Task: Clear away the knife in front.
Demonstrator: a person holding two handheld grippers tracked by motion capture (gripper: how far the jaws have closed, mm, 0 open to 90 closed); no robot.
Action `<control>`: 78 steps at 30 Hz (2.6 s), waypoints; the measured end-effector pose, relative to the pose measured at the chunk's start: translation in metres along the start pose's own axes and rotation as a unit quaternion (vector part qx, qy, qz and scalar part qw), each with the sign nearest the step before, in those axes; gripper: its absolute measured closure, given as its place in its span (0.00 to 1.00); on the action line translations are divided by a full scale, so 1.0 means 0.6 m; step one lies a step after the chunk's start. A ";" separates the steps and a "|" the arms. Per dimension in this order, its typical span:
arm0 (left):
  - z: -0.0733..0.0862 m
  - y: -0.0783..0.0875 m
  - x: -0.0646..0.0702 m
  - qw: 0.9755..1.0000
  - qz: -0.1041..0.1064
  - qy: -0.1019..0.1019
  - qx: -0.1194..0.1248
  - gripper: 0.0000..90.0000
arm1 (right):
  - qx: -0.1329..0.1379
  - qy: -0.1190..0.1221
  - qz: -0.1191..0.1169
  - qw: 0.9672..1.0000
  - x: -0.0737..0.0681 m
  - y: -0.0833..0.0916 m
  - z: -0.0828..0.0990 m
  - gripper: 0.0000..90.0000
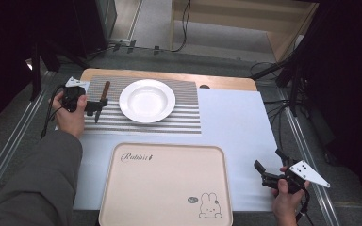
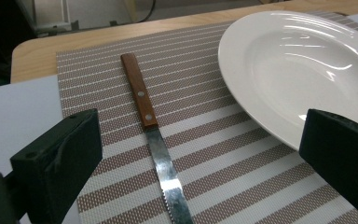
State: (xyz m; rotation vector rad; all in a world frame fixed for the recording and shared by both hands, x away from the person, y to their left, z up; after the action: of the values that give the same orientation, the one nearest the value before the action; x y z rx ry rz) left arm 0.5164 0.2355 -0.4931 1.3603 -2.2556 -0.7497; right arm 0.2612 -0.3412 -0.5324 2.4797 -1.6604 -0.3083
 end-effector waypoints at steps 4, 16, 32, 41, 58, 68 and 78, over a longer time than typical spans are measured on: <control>-0.011 -0.019 -0.004 1.000 0.002 0.005 -0.014 0.00 | 0.001 -0.001 -0.001 1.000 0.001 0.000 0.000 0.00; -0.027 -0.072 -0.002 0.996 0.009 0.014 -0.088 0.00 | -0.001 -0.006 -0.002 1.000 0.001 0.000 0.001 0.00; -0.021 -0.108 -0.039 0.982 -0.066 0.074 -0.162 0.51 | -0.002 -0.007 -0.002 1.000 0.001 -0.001 0.001 0.00; -0.015 -0.116 -0.039 0.981 -0.067 0.071 -0.168 0.68 | -0.003 -0.007 0.000 1.000 0.002 -0.001 0.001 0.00; -0.002 -0.131 -0.045 0.974 -0.103 0.077 -0.184 0.84 | -0.002 -0.005 0.001 1.000 0.002 -0.002 0.001 0.00; 0.000 -0.126 -0.036 0.973 -0.118 0.052 -0.192 0.87 | 0.000 -0.009 -0.002 1.000 0.002 -0.001 0.001 0.00; -0.015 -0.100 -0.038 0.975 -0.116 0.042 -0.185 0.87 | 0.000 -0.012 -0.001 1.000 0.002 -0.001 0.001 0.00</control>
State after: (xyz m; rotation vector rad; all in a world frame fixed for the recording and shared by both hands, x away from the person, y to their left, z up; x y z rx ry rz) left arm 0.5726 0.2308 -0.5252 1.4493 -1.7956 -1.1046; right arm 0.2620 -0.3423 -0.5333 2.4875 -1.6679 -0.3394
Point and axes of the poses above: each handheld gripper's, and its own axes: y roughly backward along the jaws, z roughly out of its underside, x roughly to its right, the point moved 8 cm from there along -y, roughly forward along the jaws, and after that the axes turned 1 degree about -x, right-handed, at the moved point
